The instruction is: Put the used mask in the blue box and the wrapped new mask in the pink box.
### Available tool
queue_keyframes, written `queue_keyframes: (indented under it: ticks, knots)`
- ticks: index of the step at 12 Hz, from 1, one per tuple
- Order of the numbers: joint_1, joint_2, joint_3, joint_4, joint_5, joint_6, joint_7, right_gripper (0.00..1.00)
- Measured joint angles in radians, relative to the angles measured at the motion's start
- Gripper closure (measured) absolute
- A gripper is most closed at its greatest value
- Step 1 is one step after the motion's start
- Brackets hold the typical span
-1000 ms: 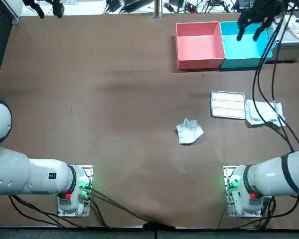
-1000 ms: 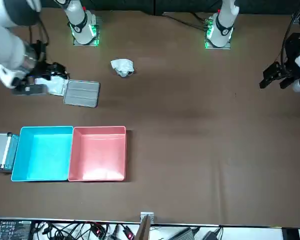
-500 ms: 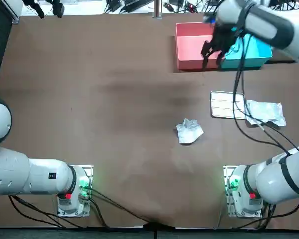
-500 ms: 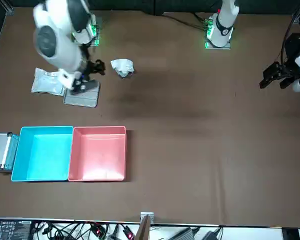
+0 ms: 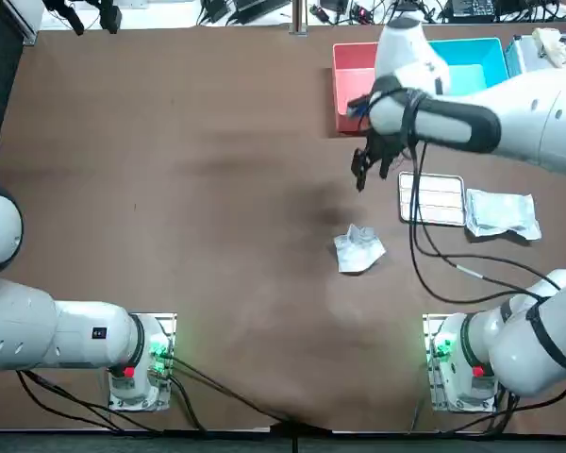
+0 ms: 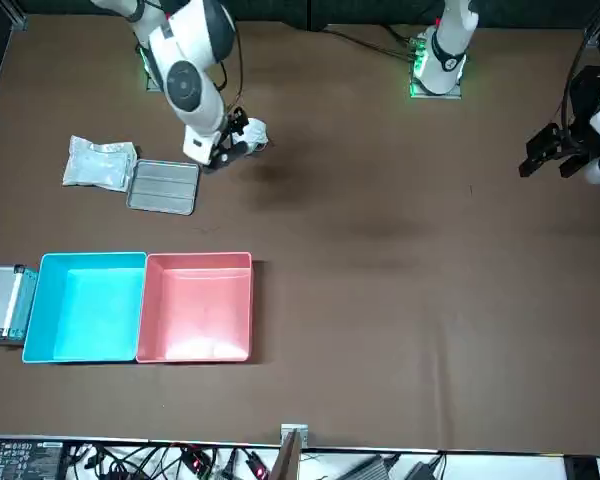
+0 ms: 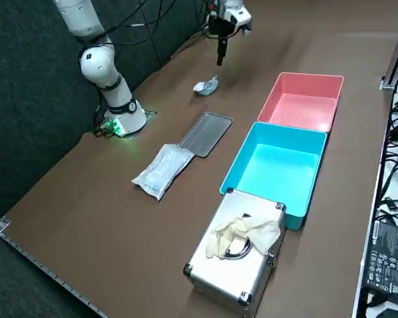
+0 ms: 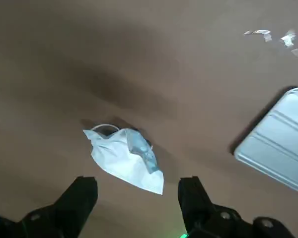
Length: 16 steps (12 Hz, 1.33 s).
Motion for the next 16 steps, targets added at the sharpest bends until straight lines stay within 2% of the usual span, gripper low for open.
queue_keyframes:
  ticks: [4,6,7,10,15,16]
  knots:
    - [0.098,0.015,0.0,-0.112,0.0,0.098,-0.001,0.0]
    - [0.14,0.053,-0.001,-0.127,-0.011,0.107,-0.001,0.0]
    - [0.168,0.105,0.0,-0.131,-0.051,0.126,-0.001,0.0]
    - [0.173,0.163,-0.003,-0.13,-0.089,0.149,-0.002,0.01]
    - [0.174,0.193,-0.009,-0.13,-0.12,0.146,-0.002,0.04]
    - [0.174,0.202,-0.009,-0.13,-0.12,0.146,-0.002,0.15]
